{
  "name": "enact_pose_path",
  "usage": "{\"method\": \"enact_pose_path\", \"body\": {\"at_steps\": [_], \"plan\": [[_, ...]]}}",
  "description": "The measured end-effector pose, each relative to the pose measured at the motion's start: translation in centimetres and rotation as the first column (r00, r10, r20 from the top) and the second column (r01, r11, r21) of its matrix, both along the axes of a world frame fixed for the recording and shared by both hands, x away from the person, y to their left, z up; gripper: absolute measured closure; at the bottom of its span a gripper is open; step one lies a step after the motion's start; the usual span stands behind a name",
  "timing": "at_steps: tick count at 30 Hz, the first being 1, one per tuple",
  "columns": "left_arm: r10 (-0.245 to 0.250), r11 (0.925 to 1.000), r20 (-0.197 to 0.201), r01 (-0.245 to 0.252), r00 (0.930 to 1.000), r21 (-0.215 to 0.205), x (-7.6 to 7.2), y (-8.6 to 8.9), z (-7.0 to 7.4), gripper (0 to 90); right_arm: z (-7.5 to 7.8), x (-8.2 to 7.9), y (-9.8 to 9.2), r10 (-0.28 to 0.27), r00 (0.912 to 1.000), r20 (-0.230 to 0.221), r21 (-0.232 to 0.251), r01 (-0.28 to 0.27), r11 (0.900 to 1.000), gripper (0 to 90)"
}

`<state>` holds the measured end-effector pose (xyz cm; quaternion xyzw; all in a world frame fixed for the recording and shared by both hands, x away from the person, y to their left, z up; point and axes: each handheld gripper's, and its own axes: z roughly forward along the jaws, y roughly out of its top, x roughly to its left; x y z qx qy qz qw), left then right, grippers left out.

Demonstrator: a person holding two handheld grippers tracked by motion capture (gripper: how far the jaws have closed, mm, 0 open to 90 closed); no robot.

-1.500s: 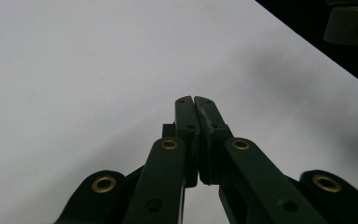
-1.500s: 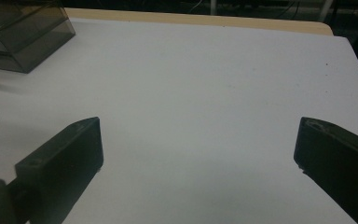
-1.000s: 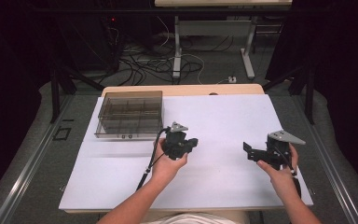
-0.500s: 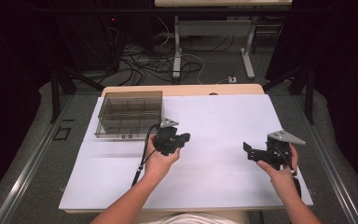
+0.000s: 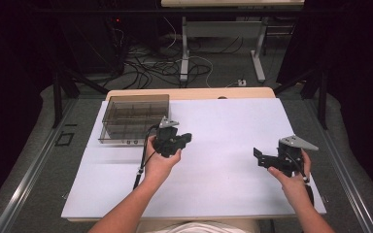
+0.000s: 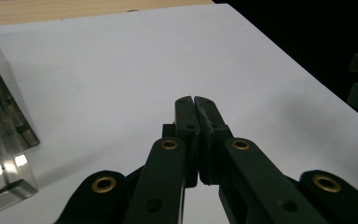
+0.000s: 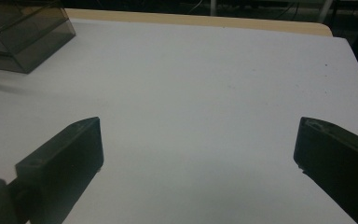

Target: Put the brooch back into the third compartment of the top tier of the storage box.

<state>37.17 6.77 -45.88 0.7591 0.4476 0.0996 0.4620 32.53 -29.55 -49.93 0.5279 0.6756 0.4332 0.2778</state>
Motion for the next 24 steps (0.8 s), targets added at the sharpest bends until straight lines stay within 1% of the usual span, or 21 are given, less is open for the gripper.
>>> {"method": "enact_pose_path", "body": {"at_steps": [2, 4, 7, 8, 11, 12, 13, 14, 16, 18, 22, 23, 24], "plan": [[0.012, 0.9999, -0.001, -0.012, 0.9999, -0.006, 0.1, 0.2, 0.2, 89.4, 0.0, 0.0, 0.0, 0.000, 1.0000, -0.002, 0.006, 0.000, 1.000, 1.1], [0.018, 0.9998, 0.007, -0.018, 0.9998, -0.001, 0.2, 0.6, 0.3, 89.4, 0.0, 0.0, 0.0, 0.000, 1.0000, 0.000, 0.000, 0.000, 1.000, 1.1], [0.036, 0.9993, 0.005, -0.036, 0.9993, -0.008, 0.3, 1.1, 0.6, 89.4, 0.0, 0.0, 0.0, 0.000, 1.0000, 0.003, -0.005, 0.000, 1.000, 1.1], [0.036, 0.9994, 0.010, -0.036, 0.9993, 0.003, 0.4, 1.3, 0.7, 89.3, 0.0, 0.0, 0.0, 0.000, 1.0000, 0.003, -0.005, 0.000, 1.000, 1.1], [0.053, 0.9985, 0.012, -0.053, 0.9985, -0.010, 0.5, 1.8, 0.9, 89.4, 0.0, 0.0, 0.0, -0.002, 1.0000, 0.001, -0.002, 0.002, 1.000, 1.1], [0.056, 0.9984, 0.017, -0.056, 0.9983, -0.004, 0.5, 2.0, 1.0, 89.4, 0.0, 0.0, 0.0, -0.001, 1.0000, 0.001, -0.003, 0.001, 1.000, 1.0], [0.061, 0.9981, 0.023, -0.061, 0.9979, -0.008, 0.6, 2.2, 1.1, 89.4, 0.0, 0.0, 0.1, -0.002, 1.0000, -0.001, 0.005, 0.002, 1.000, 1.0], [0.068, 0.9976, 0.016, -0.068, 0.9975, -0.011, 0.6, 2.4, 1.1, 89.4, 0.0, 0.0, 0.1, 0.000, 1.0000, 0.001, 0.002, 0.000, 1.000, 1.0], [0.079, 0.9969, 0.023, -0.078, 0.9966, -0.004, 0.8, 2.8, 1.3, 89.4, 0.0, 0.0, 0.1, -0.004, 1.0000, 0.002, 0.006, 0.004, 1.000, 1.0], [0.095, 0.9954, 0.017, -0.095, 0.9954, -0.014, 0.9, 3.1, 1.3, 89.4, 0.0, 0.0, 0.1, -0.001, 1.0000, 0.000, 0.001, 0.001, 1.000, 1.1], [0.112, 0.9937, 0.019, -0.112, 0.9935, -0.004, 1.2, 3.8, 1.4, 89.4, 0.0, 0.0, 0.0, -0.001, 1.0000, -0.001, 0.001, 0.001, 1.000, 1.1], [0.120, 0.9927, 0.018, -0.120, 0.9926, -0.015, 1.2, 3.9, 1.4, 89.4, 0.0, 0.0, 0.0, -0.003, 1.0000, 0.000, 0.001, 0.003, 1.000, 1.0], [0.123, 0.9924, 0.023, -0.123, 0.9921, -0.005, 1.3, 4.1, 1.5, 89.3, 0.0, 0.0, 0.0, -0.001, 1.0000, 0.000, 0.002, 0.001, 1.000, 1.0]]}}
